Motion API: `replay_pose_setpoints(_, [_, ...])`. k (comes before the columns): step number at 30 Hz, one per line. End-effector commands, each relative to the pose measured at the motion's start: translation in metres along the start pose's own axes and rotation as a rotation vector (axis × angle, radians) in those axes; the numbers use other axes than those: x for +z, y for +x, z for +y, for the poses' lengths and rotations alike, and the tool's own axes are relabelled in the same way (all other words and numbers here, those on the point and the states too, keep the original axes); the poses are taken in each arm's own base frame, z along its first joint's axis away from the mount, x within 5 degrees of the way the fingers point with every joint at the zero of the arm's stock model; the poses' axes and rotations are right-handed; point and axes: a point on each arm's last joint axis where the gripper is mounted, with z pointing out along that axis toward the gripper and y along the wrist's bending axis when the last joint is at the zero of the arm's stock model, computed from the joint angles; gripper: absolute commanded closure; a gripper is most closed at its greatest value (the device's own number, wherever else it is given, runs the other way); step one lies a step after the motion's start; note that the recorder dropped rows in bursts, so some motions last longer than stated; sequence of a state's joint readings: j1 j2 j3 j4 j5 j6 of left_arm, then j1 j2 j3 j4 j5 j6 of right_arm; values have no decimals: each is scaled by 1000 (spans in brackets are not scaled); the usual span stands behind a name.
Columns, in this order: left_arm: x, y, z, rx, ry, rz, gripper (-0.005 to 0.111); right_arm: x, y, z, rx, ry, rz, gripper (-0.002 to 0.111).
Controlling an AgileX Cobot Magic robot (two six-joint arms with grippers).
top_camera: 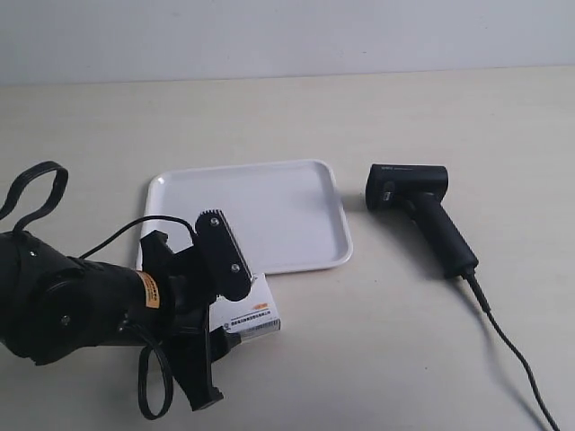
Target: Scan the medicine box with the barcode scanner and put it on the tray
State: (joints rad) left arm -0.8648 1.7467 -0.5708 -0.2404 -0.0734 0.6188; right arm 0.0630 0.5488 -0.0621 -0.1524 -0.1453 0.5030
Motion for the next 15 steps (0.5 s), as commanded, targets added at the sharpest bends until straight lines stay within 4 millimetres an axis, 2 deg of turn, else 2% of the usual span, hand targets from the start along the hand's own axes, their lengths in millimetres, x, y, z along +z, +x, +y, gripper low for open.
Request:
replay_pose_setpoints(1, [-1,3,-5,8,34,42,104,1,-4,1,-17,-9,-22,108])
replay_pose_setpoints(5, [-15,-8,-15,55,54,0,106,1,-5,2,-17,-13,-30,108])
replay_pose_setpoints(9, [-47,-26,-14,153,13,-135,107,4,-17,6,-53,-12,-26,108])
replay_pose_setpoints(12, [-72,-36,7,151,-64,-222,107,17,-28,17,-73,-33,48,108])
replay_pose_setpoints(15, [-89,-38,35,99,-133,-240,107,43,-30,38,-139,-113,169,108])
